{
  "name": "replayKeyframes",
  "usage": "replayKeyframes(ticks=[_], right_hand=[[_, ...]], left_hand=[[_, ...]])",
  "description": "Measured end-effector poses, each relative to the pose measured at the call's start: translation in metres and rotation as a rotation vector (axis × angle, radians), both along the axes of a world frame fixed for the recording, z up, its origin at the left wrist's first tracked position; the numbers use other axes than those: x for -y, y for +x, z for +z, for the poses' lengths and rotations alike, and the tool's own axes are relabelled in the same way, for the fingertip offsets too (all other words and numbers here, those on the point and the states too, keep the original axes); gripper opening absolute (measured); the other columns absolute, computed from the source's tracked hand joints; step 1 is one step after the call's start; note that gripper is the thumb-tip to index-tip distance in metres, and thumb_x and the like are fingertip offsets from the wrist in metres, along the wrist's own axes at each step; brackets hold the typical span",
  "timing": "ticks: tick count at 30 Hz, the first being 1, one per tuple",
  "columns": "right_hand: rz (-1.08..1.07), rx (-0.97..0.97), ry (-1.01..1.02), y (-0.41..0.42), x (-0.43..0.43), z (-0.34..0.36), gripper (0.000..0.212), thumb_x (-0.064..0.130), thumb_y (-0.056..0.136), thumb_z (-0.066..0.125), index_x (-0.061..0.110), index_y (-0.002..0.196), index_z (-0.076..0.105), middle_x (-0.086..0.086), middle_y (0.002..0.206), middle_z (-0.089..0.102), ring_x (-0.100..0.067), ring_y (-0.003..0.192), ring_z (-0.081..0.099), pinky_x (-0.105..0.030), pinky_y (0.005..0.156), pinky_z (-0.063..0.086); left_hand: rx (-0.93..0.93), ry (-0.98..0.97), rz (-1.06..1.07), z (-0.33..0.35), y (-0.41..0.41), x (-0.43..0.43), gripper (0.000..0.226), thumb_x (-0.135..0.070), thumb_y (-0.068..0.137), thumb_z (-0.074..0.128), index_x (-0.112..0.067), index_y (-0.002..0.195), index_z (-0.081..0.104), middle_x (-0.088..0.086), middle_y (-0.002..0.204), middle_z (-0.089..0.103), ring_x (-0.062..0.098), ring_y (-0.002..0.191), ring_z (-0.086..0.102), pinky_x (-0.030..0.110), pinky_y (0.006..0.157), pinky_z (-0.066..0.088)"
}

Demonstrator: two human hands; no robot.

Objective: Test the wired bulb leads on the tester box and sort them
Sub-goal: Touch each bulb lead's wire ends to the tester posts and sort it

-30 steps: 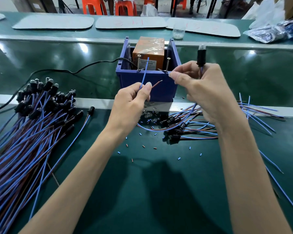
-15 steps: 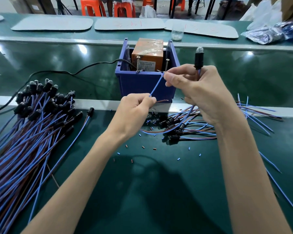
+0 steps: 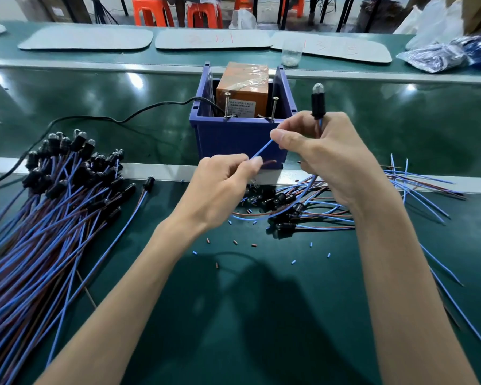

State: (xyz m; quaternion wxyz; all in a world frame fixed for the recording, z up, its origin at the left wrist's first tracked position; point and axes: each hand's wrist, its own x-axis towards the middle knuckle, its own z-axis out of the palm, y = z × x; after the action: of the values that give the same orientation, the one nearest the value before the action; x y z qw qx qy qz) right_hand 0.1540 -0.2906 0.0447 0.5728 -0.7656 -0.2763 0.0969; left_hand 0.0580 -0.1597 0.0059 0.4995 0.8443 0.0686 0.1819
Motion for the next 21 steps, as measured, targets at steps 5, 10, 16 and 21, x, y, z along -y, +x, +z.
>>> replayKeyframes(ticks=[5,10,16,21], right_hand=[[0.011,-0.01,-0.004,0.001,0.001,0.0,0.017,0.017,0.086,0.069,0.02,0.069,0.066,0.012,0.057,0.058,0.004,0.04,0.047,-0.006,0.042,0.032],[-0.029,0.016,0.007,0.0,0.001,-0.001,0.018,0.016,0.085,0.069,0.021,0.068,0.067,0.012,0.055,0.058,0.004,0.041,0.046,-0.006,0.043,0.031],[-0.073,0.003,0.027,-0.001,0.001,0.002,0.019,0.019,0.085,0.069,0.022,0.067,0.066,0.015,0.054,0.059,0.006,0.051,0.048,-0.008,0.053,0.032],[-0.078,0.007,0.065,-0.006,-0.003,0.004,0.02,0.016,0.086,0.068,0.022,0.067,0.064,0.014,0.055,0.058,0.005,0.05,0.046,-0.01,0.054,0.032]], left_hand=[[0.063,-0.123,0.044,0.0,0.002,-0.001,0.042,-0.04,0.093,0.038,-0.027,0.054,0.029,-0.013,0.051,0.024,0.011,0.051,0.02,0.033,0.05,0.016],[0.125,-0.068,0.042,0.002,0.0,0.002,0.041,-0.035,0.096,0.038,-0.02,0.059,0.03,-0.013,0.05,0.025,0.008,0.05,0.021,0.026,0.049,0.019],[0.194,-0.042,0.003,0.008,-0.001,0.009,0.04,-0.029,0.099,0.038,-0.019,0.061,0.029,-0.013,0.052,0.025,0.005,0.049,0.022,0.019,0.048,0.021],[0.221,-0.108,-0.002,0.009,-0.002,0.009,0.04,-0.028,0.099,0.038,-0.024,0.06,0.03,-0.014,0.052,0.024,0.006,0.048,0.02,0.022,0.046,0.019]])
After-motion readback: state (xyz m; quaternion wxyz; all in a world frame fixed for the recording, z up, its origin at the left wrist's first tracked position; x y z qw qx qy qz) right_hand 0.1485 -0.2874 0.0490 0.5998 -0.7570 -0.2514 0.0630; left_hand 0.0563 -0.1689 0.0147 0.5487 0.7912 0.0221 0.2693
